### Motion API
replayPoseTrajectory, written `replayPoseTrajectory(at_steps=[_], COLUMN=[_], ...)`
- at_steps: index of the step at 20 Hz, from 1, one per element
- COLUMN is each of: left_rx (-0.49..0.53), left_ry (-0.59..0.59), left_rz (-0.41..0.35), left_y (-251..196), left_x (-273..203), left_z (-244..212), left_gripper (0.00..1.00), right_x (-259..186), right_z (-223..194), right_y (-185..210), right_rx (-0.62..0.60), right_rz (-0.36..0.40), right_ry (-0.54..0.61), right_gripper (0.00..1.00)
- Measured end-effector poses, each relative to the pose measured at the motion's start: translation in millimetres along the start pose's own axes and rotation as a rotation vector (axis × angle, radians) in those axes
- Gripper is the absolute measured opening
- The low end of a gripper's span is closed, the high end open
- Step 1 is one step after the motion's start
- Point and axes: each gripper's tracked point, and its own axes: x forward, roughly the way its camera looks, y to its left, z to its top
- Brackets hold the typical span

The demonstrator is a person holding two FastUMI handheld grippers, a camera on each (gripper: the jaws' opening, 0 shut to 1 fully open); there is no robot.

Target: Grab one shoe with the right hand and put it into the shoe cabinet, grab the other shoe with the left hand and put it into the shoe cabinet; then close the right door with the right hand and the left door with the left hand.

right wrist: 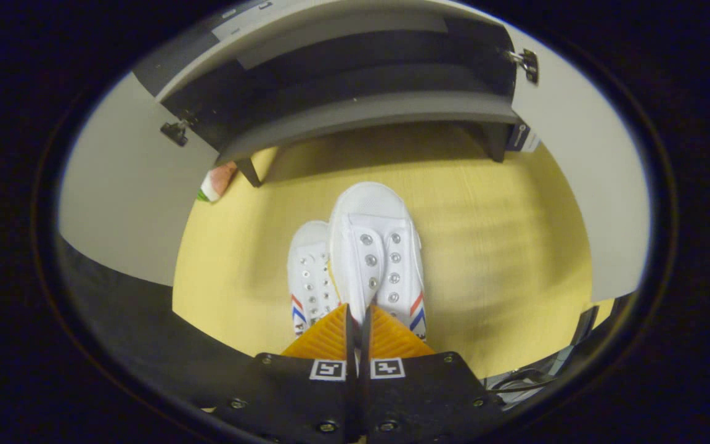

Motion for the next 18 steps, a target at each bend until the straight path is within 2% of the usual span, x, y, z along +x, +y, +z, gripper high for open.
replayPoseTrajectory(at_steps=[5, 11, 13, 14, 16, 18], left_rx=[0.012, 0.024, 0.017, 0.014, 0.013, 0.017], left_ry=[-0.008, -0.029, -0.029, -0.028, -0.027, -0.024], left_rz=[-0.011, 0.0, 0.004, 0.009, 0.023, 0.041], left_y=[0, 6, 9, 11, 17, 23], left_x=[-2, -1, -1, -2, -2, -2], left_z=[1, 6, 5, 5, 4, 2], left_gripper=[0.96, 0.96, 0.96, 0.96, 0.96, 0.93], right_x=[-77, -213, -245, -254, -280, -293], right_z=[96, 234, 253, 249, 279, 279], right_y=[40, 62, 62, 57, 52, 54], right_rx=[-0.025, -0.086, -0.085, -0.089, -0.081, -0.066], right_rz=[0.06, 0.074, 0.049, 0.028, -0.013, -0.043], right_ry=[-0.215, -0.478, -0.529, -0.545, -0.56, -0.574], right_gripper=[0.0, 0.0, 0.0, 0.0, 0.0, 0.0])
